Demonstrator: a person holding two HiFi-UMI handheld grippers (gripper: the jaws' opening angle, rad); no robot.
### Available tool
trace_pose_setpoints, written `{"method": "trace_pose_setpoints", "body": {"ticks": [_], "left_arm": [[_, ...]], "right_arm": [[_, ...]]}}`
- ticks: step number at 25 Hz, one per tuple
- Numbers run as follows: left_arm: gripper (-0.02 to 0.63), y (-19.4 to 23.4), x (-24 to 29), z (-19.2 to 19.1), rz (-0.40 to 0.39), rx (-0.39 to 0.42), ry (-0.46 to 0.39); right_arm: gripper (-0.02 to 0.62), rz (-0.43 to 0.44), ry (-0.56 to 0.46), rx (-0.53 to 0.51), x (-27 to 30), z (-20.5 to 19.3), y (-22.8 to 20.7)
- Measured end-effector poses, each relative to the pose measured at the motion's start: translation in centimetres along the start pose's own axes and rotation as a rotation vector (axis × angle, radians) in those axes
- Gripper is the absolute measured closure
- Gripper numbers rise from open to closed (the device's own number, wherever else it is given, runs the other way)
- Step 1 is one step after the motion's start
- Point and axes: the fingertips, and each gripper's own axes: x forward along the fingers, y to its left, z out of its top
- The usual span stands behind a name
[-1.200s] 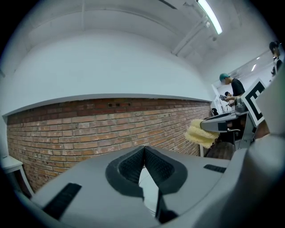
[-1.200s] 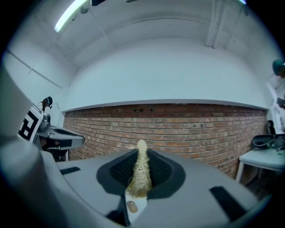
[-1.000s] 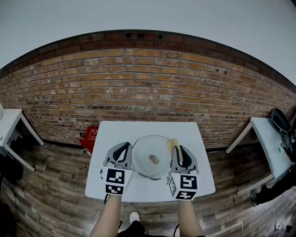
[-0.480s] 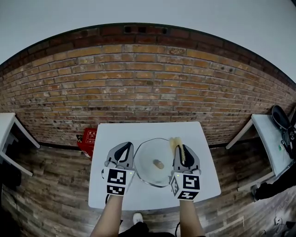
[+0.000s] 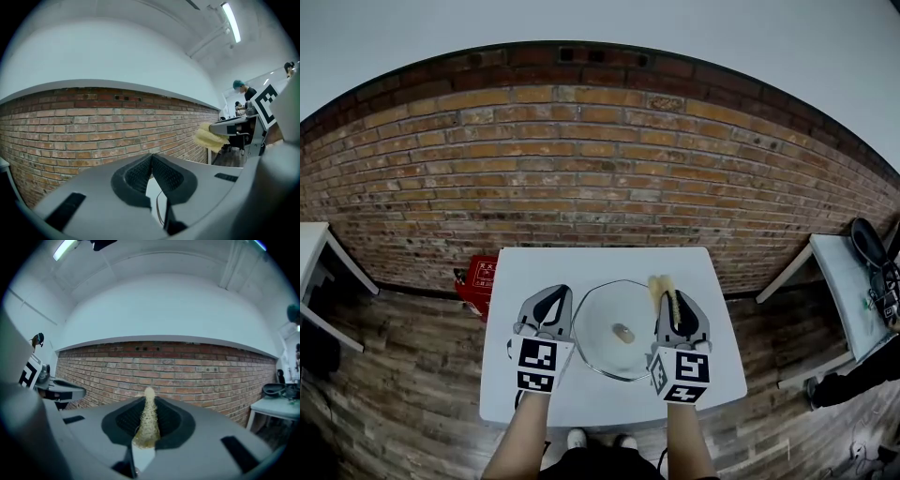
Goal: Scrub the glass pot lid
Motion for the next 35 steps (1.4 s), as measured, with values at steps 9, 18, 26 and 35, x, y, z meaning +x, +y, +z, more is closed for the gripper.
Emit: {"method": "trace_pose_setpoints", "body": {"ticks": [9,18,26,35], "left_arm": [[0.595,-0.8,1.0,-0.4,0.017,0.012,0.03],[0.595,-1.6,1.2,-0.5,0.053,0.022,0.051],[0.595,-2.4,2.6,-0.7,0.053,0.013,0.069],[0.595,-2.1,4.4,-1.8,0.05,-0.001,0.086]], "right_arm": [[0.537,0.03,0.015,0.014,0.8,-1.0,-1.4],[0.537,0.078,0.018,0.028,1.3,-1.8,-2.6],[0.537,0.091,0.021,0.031,1.8,-2.0,-3.8],[0.537,0.09,0.045,0.027,3.0,-3.4,-4.4]]}}
